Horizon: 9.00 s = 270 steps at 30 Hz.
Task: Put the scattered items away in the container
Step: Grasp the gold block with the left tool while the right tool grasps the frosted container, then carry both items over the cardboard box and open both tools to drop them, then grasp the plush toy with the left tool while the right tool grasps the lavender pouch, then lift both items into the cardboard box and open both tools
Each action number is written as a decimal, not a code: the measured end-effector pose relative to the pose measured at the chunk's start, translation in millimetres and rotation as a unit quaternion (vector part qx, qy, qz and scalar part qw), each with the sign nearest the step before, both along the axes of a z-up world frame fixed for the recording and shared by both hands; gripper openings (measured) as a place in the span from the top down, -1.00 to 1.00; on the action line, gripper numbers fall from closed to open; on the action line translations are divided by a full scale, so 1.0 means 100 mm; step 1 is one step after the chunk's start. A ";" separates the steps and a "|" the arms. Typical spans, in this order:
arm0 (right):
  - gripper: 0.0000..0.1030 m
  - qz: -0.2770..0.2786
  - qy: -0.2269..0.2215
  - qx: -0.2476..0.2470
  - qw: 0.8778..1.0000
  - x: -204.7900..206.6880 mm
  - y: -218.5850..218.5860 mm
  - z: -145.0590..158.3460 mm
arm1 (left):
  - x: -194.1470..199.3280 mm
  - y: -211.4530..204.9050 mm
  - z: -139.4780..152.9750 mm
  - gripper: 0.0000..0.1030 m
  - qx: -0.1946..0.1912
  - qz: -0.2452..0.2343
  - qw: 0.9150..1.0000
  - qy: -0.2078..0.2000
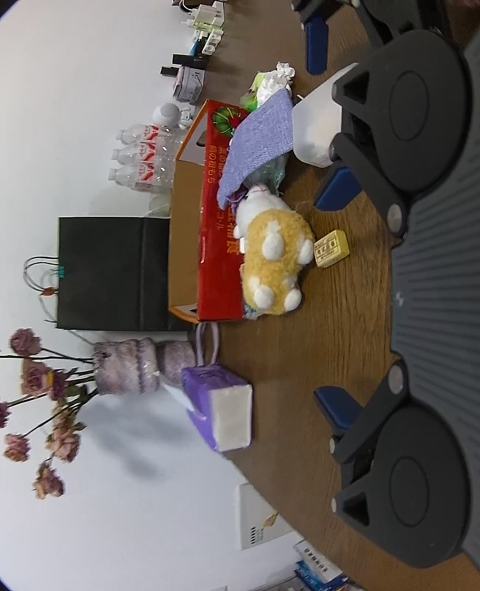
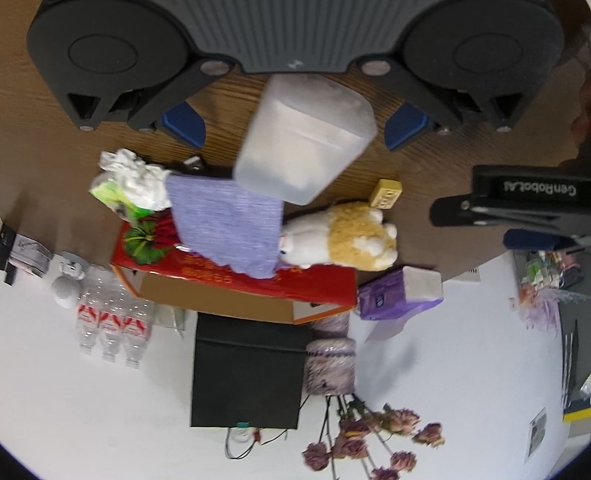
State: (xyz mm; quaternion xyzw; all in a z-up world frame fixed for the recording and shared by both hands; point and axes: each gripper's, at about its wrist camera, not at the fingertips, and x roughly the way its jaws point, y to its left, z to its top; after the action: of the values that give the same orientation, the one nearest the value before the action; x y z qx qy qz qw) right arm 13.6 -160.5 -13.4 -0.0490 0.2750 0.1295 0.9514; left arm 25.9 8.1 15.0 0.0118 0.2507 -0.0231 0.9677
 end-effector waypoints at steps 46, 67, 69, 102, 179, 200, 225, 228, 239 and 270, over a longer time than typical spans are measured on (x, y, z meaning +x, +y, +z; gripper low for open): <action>-0.26 -0.019 -0.088 0.005 0.996 -0.02 -0.53 0.48 | 0.34 -0.24 0.45 0.57 -0.060 -0.048 0.997 -0.006; -0.27 -0.090 -0.097 0.039 0.990 2.16 -0.65 0.78 | 2.37 -0.30 0.51 0.58 -0.123 0.041 0.991 -0.014; -0.27 -0.092 -0.079 0.031 0.992 2.34 -0.72 0.66 | 2.54 -0.30 0.38 0.58 -0.106 0.047 0.993 0.005; -1.00 -0.080 0.022 0.005 0.997 2.60 -0.74 0.40 | 2.49 -0.56 0.30 -1.00 -0.007 0.062 0.998 0.001; 0.82 -0.006 0.003 0.026 1.000 1.06 -0.44 0.06 | 1.25 -0.17 -0.15 -0.59 0.010 -0.126 0.992 0.015; 0.85 -0.016 -0.102 0.054 0.993 0.81 -0.61 0.41 | 0.84 -0.12 0.23 -0.48 -0.025 -0.098 0.991 -0.083; 0.84 -0.048 -0.116 0.157 0.980 1.69 -0.98 1.00 | 1.70 -0.34 0.94 -0.49 -0.109 -0.021 0.983 -0.149; 0.84 -0.054 -0.098 0.163 0.980 1.95 -0.97 0.88 | 1.99 -0.39 0.86 -0.49 -0.124 -0.012 0.984 -0.131; 0.84 -0.062 -0.036 0.104 0.992 2.59 -0.95 0.44 | 2.63 -0.51 0.40 -0.49 -0.071 0.018 0.996 -0.057; -1.00 -0.070 0.013 0.055 0.996 2.65 -0.89 0.43 | 2.55 -0.61 0.46 -1.00 -0.008 0.036 0.999 -0.028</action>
State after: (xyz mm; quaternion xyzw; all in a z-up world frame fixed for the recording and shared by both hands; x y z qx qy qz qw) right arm 278.6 -250.0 30.0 0.0244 0.2821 0.0783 0.9559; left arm 281.3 -52.9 60.6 -0.0041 0.2235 0.0097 0.9746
